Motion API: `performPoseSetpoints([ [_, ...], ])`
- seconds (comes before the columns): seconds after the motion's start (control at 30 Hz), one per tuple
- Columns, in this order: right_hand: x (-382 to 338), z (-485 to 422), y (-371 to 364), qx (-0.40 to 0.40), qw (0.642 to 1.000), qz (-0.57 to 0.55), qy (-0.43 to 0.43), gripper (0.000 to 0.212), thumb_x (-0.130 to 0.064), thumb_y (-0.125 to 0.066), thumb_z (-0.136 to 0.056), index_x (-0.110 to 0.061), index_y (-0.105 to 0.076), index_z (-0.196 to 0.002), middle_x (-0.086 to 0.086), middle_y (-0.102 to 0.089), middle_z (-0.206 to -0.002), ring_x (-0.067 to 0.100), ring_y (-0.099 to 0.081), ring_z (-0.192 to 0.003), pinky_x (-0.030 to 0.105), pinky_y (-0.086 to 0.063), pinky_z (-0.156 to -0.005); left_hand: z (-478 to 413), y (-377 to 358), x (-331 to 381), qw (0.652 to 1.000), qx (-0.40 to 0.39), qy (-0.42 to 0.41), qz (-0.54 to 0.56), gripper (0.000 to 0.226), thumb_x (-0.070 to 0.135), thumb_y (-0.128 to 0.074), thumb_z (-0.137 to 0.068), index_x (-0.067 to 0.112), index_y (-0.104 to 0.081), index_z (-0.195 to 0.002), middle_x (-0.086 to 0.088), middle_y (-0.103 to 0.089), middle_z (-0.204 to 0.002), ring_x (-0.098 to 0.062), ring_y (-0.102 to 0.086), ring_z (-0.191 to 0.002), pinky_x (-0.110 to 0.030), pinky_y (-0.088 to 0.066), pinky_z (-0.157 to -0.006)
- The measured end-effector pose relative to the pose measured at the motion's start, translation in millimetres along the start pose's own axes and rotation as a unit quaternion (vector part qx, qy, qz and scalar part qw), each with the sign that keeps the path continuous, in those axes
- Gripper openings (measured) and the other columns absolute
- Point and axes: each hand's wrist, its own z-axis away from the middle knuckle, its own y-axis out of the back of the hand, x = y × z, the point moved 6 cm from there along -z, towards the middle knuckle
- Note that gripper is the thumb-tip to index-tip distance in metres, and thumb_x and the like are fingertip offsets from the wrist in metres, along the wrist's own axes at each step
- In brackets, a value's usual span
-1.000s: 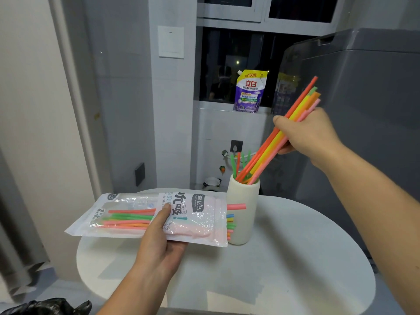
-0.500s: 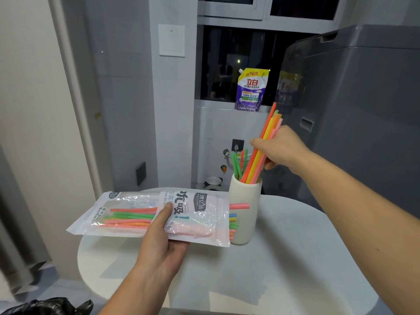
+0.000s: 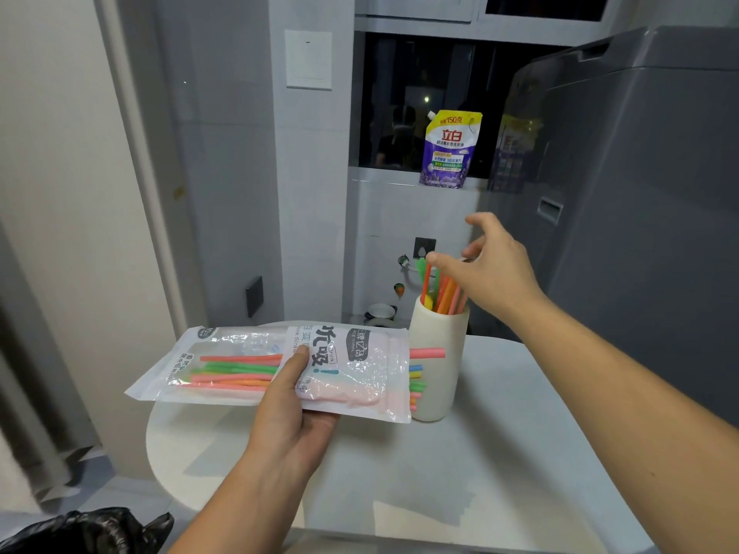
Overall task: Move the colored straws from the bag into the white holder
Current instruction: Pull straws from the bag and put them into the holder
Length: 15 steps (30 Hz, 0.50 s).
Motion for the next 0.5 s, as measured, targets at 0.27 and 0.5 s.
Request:
performPoseSetpoints([
  [0.27,-7,25,-13,-0.094,0.989,0.093,0.067,0.052,-0.048,-0.033,-0.104,-0.025,-0.041,-0.15,0.0,-0.046,-0.154,0.024,-0.031,-0.143,0.052,-0.027,-0.114,2,0,2,1.0,0.008,0.008,0.0,0.031,0.013,-0.067,-0.096,0.01,-0.069,-0.126,-0.01,-0.081,-0.112,-0.026,-0.079,-0.096,-0.051,-0.066,-0.072],
  [0.5,-6,79,10,0.077,0.991,-0.112,0.007,0.043,-0.043,-0.04,-0.098,-0.011,-0.058,-0.077,0.0,-0.058,-0.074,0.02,-0.053,-0.071,0.036,-0.038,-0.062,2,0,6,1.0,0.01,-0.002,-0.002,0.021,0.013,-0.067,-0.096,0.01,-0.072,-0.116,-0.009,-0.082,-0.105,-0.024,-0.08,-0.089,-0.046,-0.066,-0.063],
])
